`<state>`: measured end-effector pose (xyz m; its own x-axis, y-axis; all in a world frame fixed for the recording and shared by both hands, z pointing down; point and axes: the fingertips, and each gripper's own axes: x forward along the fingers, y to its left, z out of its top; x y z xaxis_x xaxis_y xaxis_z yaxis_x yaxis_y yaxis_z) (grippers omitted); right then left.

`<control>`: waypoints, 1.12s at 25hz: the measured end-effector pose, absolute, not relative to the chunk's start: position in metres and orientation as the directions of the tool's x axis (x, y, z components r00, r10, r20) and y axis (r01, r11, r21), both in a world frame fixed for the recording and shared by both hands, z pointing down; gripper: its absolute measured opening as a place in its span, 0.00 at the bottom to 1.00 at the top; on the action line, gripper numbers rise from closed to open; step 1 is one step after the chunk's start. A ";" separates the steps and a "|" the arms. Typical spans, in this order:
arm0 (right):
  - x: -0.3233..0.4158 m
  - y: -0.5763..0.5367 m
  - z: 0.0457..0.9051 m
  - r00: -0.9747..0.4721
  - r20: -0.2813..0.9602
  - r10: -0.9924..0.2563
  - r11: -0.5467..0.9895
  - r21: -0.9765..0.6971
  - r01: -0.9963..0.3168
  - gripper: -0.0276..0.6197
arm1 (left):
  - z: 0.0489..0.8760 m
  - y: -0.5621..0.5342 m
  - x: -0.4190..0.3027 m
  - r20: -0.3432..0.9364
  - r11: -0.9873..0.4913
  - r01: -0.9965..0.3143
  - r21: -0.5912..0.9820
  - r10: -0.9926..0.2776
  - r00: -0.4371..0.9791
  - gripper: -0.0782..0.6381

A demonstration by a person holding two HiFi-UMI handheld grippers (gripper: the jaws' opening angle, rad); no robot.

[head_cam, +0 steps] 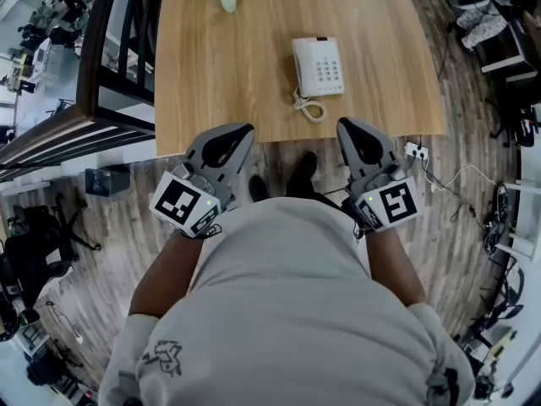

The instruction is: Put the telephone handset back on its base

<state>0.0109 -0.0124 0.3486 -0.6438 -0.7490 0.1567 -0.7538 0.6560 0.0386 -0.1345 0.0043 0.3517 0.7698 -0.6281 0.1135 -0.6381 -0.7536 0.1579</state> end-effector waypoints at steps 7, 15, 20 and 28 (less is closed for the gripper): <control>0.009 0.017 0.338 -0.645 0.153 -0.749 0.658 0.055 -0.751 0.05 | 0.350 0.025 -0.143 0.093 -0.738 -0.652 0.176 -0.647 0.757 0.12; 0.040 0.040 0.328 -0.693 0.123 -0.711 0.702 0.060 -0.710 0.05 | 0.343 0.049 -0.108 0.087 -0.710 -0.685 0.164 -0.682 0.726 0.12; 0.075 0.056 0.327 -0.717 0.119 -0.686 0.726 0.057 -0.685 0.05 | 0.341 0.064 -0.074 0.090 -0.689 -0.707 0.157 -0.703 0.705 0.12; 0.140 0.108 0.326 -0.750 0.126 -0.650 0.760 0.089 -0.644 0.05 | 0.331 0.109 -0.009 0.087 -0.669 -0.731 0.138 -0.727 0.682 0.12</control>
